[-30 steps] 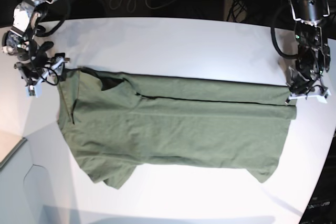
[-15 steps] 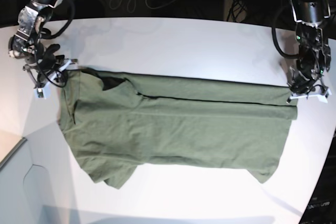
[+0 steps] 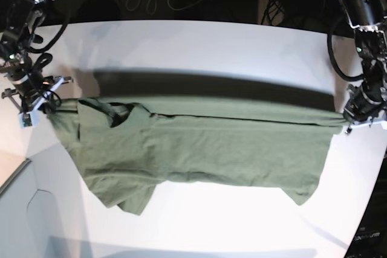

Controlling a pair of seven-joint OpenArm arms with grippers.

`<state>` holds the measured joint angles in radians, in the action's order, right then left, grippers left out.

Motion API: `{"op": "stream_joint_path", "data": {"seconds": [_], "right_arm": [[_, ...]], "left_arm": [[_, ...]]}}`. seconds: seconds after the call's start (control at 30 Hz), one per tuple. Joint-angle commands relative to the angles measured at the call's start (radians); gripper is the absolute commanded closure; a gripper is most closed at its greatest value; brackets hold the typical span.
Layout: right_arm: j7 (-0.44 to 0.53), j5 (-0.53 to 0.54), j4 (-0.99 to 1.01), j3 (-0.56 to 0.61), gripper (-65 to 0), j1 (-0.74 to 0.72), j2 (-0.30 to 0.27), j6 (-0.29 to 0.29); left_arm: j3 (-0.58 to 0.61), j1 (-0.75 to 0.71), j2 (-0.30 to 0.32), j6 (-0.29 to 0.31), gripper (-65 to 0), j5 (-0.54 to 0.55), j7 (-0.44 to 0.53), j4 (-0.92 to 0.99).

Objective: Layout the t-shirt on the table in an organized manner, then fold the t-shirt properly
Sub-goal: 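Pull the folded edge back with both grippers to straighten the shirt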

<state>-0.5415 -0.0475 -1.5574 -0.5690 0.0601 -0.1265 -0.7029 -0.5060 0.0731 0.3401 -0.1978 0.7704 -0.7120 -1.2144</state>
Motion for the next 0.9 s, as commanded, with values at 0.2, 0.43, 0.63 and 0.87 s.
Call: {"op": "stream_joint_path", "data": {"seconds": [0.2, 0.43, 0.63, 0.87], "right_arm": [[-0.009, -0.001, -0.031, 0.066, 0.0, -0.122, -0.048, 0.005], [-0.148, -0.001, -0.038, 0.106, 0.0, -0.173, -0.078, 0.005], [-0.151, -0.001, -0.047, 0.105, 0.0, -0.125, -0.077, 0.005], [-0.147, 0.002, -0.100, 0.105, 0.0, -0.004, -0.046, 0.005]], "left_arm": [[-0.001, 0.127, 0.026, -0.004, -0.2, -0.012, 0.021, -0.052], [-0.001, 0.166, 0.024, -0.006, -0.1, -0.012, -0.041, -0.054], [-0.010, 0.115, 0.023, -0.004, -0.1, -0.006, -0.054, -0.057], [-0.010, 0.014, 0.021, 0.002, -0.1, -0.002, -0.053, -0.068]]}}
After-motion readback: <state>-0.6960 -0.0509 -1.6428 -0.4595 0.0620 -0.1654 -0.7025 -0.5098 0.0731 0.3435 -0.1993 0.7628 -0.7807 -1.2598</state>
